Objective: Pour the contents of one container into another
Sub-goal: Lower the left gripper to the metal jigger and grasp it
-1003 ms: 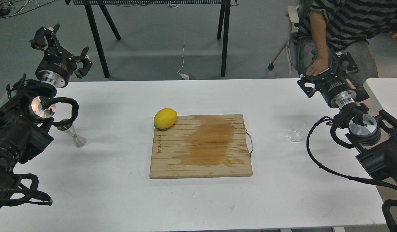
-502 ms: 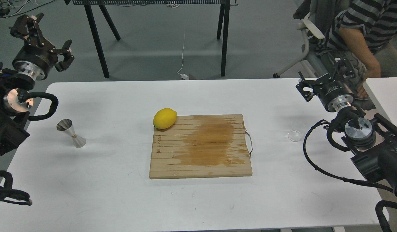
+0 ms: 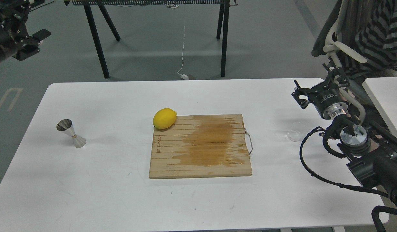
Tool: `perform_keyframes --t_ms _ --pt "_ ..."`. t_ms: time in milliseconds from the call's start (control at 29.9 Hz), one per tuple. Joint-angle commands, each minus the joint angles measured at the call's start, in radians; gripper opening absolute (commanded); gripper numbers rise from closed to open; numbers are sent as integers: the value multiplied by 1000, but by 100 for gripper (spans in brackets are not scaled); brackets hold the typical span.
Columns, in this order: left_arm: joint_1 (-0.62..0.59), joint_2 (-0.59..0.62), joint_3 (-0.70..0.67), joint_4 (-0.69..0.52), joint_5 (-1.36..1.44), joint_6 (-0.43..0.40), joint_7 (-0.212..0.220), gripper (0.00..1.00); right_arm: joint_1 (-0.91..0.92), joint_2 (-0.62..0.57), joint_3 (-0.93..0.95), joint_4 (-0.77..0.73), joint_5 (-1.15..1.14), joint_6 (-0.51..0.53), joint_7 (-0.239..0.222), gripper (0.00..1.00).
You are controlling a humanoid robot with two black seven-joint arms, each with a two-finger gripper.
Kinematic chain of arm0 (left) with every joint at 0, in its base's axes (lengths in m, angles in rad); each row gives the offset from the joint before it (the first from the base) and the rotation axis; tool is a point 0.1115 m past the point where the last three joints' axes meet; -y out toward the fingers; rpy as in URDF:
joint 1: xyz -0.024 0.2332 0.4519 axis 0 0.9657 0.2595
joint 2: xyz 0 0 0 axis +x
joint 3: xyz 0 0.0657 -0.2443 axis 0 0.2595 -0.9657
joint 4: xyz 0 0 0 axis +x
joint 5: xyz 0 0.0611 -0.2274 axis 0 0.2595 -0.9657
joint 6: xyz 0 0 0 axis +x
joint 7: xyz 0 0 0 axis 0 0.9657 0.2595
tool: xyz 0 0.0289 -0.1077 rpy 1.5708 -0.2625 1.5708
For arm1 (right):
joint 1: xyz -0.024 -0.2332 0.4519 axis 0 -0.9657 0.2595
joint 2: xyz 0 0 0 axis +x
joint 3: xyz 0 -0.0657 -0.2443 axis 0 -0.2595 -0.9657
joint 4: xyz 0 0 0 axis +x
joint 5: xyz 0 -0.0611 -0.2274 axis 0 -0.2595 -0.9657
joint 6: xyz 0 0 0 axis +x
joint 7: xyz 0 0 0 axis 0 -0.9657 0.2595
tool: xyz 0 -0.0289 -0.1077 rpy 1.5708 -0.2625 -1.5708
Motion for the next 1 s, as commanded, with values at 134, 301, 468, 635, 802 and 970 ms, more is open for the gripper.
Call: perform_keyframes --t_ms 134,301,468,635,802,970 --pt "121 305 48 -340 126 0 4 100 -1 35 -6 8 -2 -3 11 99" --pt "129 401 175 -448 155 96 4 100 -1 35 -12 9 -2 -3 9 99" --pt "129 422 332 -485 349 246 4 100 -1 35 -15 8 -2 -1 11 99" --pt "134 405 445 -489 500 426 3 100 2 35 -14 8 -2 -1 12 99" --pt "144 341 508 -477 542 581 15 100 0 28 -14 2 -2 -1 18 99" --pt "225 238 522 -431 664 674 18 100 0 26 -15 1 -2 -1 20 99"
